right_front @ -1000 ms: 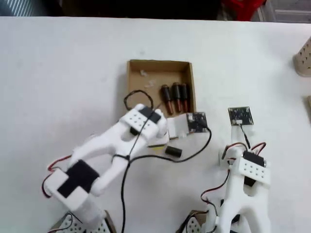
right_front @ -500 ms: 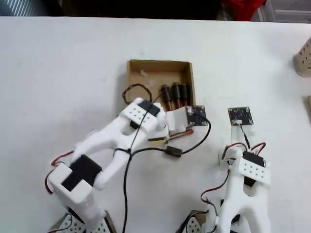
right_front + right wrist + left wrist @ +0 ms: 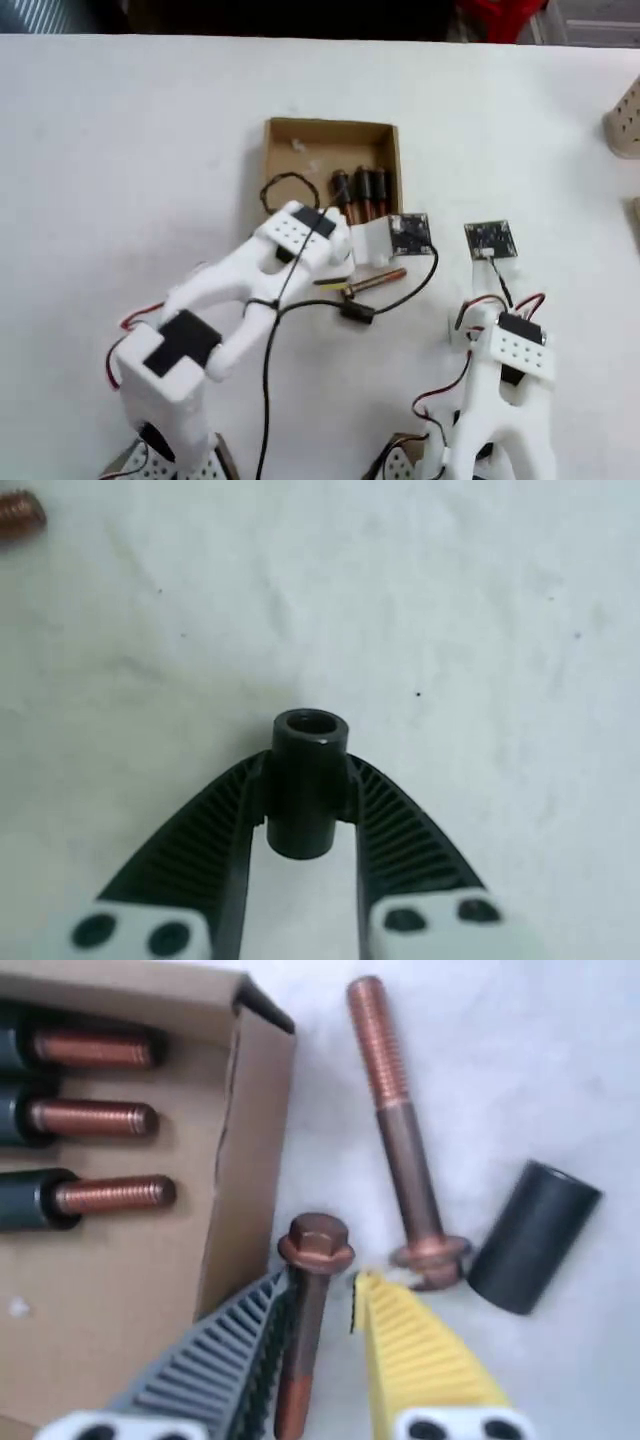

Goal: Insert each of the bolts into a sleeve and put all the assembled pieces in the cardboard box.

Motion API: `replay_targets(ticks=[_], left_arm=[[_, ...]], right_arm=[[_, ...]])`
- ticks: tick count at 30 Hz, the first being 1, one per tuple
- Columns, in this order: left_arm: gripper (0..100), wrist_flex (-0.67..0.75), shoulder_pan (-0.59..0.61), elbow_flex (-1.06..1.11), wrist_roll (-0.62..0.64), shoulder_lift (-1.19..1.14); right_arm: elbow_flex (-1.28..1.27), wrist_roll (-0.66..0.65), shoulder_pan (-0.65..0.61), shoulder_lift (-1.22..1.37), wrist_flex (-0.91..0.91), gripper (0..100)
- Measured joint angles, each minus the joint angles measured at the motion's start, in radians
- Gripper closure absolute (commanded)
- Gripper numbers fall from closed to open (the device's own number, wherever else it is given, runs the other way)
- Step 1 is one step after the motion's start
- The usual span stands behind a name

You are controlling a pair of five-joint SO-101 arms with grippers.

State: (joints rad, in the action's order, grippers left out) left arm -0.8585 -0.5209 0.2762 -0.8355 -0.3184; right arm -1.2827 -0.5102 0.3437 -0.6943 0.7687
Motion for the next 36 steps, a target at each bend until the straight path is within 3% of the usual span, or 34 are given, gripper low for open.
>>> replay_targets(ticks=[5,12,23,36], left_arm=[[87,-0.069,0.003,-0.127,0.0,-0.101],[98,-0.144,0.003,-0.173,0.0,-0.121],[98,-0.25,0.005,-0.176,0.003,-0.121],[98,-0.252,0.005,-0.18,0.516,-0.11]], right_arm=[[0.0,-0.008,0.0,-0.002,0.0,98.1],[0.0,-0.008,-0.002,-0.002,0.0,98.1],[0.0,-0.008,-0.002,-0.002,0.0,98.1],[0.0,-0.008,-0.002,-0.002,0.0,98.1]])
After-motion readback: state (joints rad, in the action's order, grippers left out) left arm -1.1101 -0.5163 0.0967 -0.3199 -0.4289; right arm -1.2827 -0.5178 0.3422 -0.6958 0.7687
